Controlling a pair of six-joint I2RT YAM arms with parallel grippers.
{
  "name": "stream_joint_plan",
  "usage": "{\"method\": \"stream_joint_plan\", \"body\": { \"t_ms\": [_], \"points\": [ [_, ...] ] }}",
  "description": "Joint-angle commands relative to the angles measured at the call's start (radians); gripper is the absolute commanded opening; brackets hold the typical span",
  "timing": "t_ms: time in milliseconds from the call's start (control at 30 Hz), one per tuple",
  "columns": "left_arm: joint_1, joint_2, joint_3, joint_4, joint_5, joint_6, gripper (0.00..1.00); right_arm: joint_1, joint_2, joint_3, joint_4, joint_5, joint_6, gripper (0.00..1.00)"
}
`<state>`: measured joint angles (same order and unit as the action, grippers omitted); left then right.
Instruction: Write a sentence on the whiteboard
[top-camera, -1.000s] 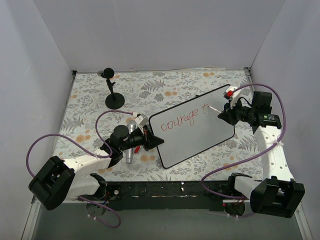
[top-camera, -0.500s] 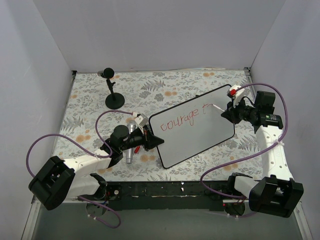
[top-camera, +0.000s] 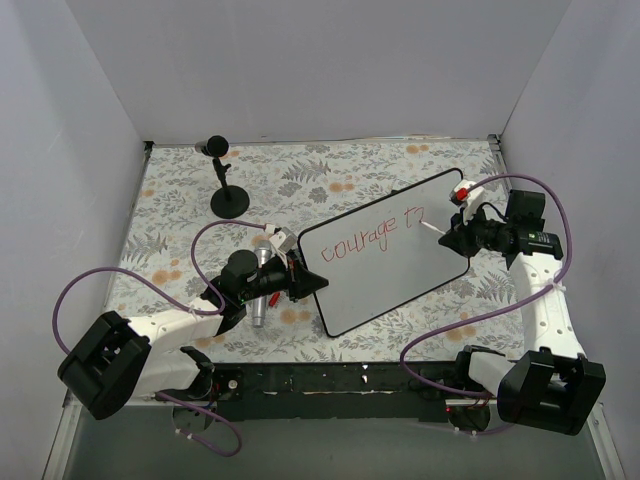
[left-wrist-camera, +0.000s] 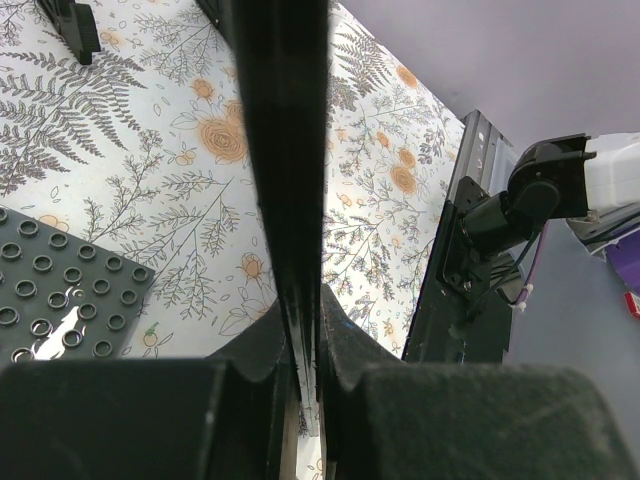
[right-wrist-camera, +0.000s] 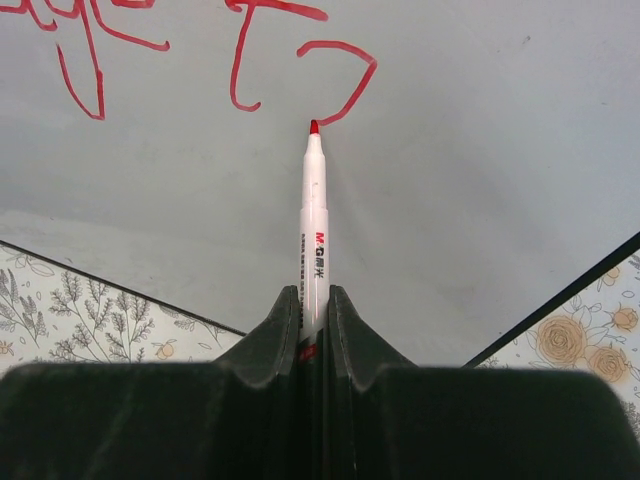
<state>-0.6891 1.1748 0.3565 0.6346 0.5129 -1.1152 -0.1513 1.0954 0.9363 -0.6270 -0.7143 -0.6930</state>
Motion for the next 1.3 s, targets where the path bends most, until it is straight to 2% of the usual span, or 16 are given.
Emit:
{"method": "stream_joint_plan", "body": {
  "t_ms": [0, 833, 1267],
  "points": [
    [-0.004, 0.009, 0.025, -0.042, 0.016, 0.072, 0.0, -0.001, 0.015, 0.018, -0.007, -0.046, -0.014, 0.01],
    [-0.004, 0.026, 0.024, -0.041, 0.013, 0.069, 0.0, 0.001, 0.052, 0.113, 0.05, -0.085, 0.056, 0.01],
    [-0.004, 0.052, 0.006, -0.007, 0.009, 0.045, 0.0, -0.033, -0.023, 0.197, -0.072, -0.115, 0.009, 0.01]
  ]
}}
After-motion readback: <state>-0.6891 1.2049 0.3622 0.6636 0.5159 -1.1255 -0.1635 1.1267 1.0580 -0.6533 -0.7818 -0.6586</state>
